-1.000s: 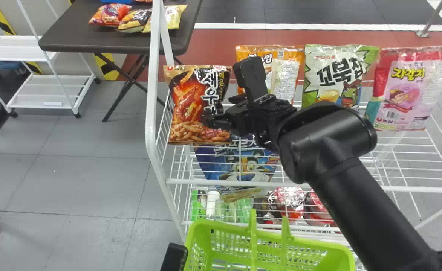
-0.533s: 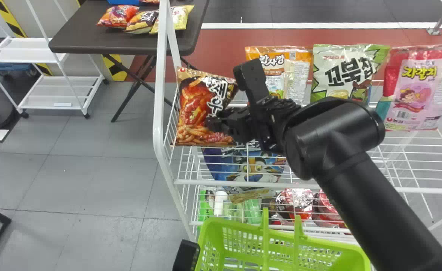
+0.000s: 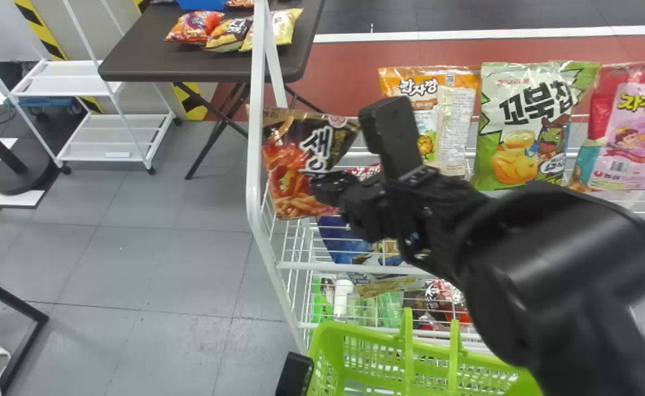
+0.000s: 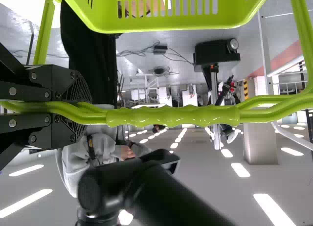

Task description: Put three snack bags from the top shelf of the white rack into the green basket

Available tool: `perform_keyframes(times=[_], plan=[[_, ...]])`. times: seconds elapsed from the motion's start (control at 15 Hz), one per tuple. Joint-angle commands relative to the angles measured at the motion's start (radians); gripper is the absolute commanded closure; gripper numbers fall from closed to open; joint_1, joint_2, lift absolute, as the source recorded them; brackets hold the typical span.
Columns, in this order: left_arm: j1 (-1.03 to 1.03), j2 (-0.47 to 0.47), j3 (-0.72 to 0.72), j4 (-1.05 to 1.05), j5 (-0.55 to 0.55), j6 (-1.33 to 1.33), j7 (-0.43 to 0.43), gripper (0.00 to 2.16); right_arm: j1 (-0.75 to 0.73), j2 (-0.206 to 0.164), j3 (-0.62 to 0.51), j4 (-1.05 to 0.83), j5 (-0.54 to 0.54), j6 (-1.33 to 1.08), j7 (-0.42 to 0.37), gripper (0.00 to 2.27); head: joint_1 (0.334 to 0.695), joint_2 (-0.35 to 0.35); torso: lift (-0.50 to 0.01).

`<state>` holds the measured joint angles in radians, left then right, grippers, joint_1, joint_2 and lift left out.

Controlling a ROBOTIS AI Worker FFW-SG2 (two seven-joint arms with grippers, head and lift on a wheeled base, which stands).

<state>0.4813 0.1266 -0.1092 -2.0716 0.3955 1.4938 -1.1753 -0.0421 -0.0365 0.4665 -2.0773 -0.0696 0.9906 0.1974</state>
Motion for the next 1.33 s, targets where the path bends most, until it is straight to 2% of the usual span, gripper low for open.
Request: perform_keyframes(times=[0.0, 0.07, 0.13, 0.27, 0.33, 0.4, 0.47, 0.6, 0.73, 0.8, 0.87, 1.0, 1.13, 1.27], plan=[[-0.003, -0.004, 0.008, 0.001, -0.001, 0.0, 0.005, 2.11, 0.123, -0.1, -0.057, -0.207, 0.022, 0.046, -0.026, 2.13, 0.695, 0.109, 0.0], [-0.003, -0.005, 0.013, 0.001, -0.001, 0.0, 0.009, 2.11, 0.174, -0.137, -0.104, -0.28, 0.014, 0.049, -0.027, 2.13, 0.695, 0.035, 0.0], [-0.003, -0.007, 0.02, -0.001, 0.0, 0.0, 0.009, 2.11, 0.24, -0.161, -0.169, -0.348, 0.005, 0.046, -0.027, 2.13, 0.695, -0.005, 0.0], [-0.004, -0.01, 0.036, -0.004, 0.003, -0.003, 0.011, 2.11, 0.383, -0.194, -0.284, -0.466, -0.006, 0.012, -0.009, 2.13, 0.695, -0.098, 0.0], [-0.004, -0.01, 0.043, -0.004, 0.005, -0.006, 0.013, 2.12, 0.449, -0.198, -0.348, -0.521, -0.033, 0.009, 0.004, 2.13, 0.695, -0.145, 0.0], [-0.003, -0.012, 0.052, -0.005, 0.008, -0.016, 0.017, 2.12, 0.53, -0.198, -0.416, -0.578, -0.059, 0.012, 0.022, 2.13, 0.695, -0.233, 0.0], [-0.003, -0.013, 0.065, -0.007, 0.016, -0.022, 0.023, 2.12, 0.602, -0.198, -0.485, -0.629, -0.099, 0.021, 0.027, 2.13, 0.695, -0.271, 0.0], [0.014, -0.019, 0.103, -0.027, 0.028, -0.025, 0.025, 2.12, 0.731, -0.197, -0.591, -0.673, -0.127, 0.033, 0.057, 2.13, 0.695, -0.335, 0.0], [0.056, -0.039, 0.146, -0.062, 0.037, -0.049, 0.029, 2.12, 0.792, -0.191, -0.677, -0.673, -0.162, 0.07, 0.119, 2.13, 0.695, -0.35, 0.0], [0.056, -0.044, 0.148, -0.065, 0.037, -0.049, 0.034, 2.12, 0.824, -0.163, -0.724, -0.673, -0.187, 0.089, 0.166, 2.13, 0.695, -0.35, 0.0], [0.056, -0.047, 0.144, -0.068, 0.037, -0.056, 0.04, 2.12, 0.855, -0.112, -0.76, -0.673, -0.194, 0.132, 0.238, 2.13, 0.695, -0.35, 0.0], [0.053, -0.047, 0.128, -0.073, 0.032, -0.056, 0.062, 2.12, 0.873, 0.017, -0.792, -0.661, -0.17, 0.178, 0.404, 2.13, 0.695, -0.35, 0.0], [0.053, -0.047, 0.118, -0.081, 0.032, -0.056, 0.065, 2.12, 0.9, 0.02, -0.787, -0.616, -0.217, 0.19, 0.432, 2.13, 0.695, -0.35, 0.0], [0.056, -0.047, 0.106, -0.085, 0.029, -0.056, 0.071, 2.12, 0.898, 0.015, -0.729, -0.553, -0.197, 0.181, 0.419, 2.13, 0.695, -0.35, 0.0]])
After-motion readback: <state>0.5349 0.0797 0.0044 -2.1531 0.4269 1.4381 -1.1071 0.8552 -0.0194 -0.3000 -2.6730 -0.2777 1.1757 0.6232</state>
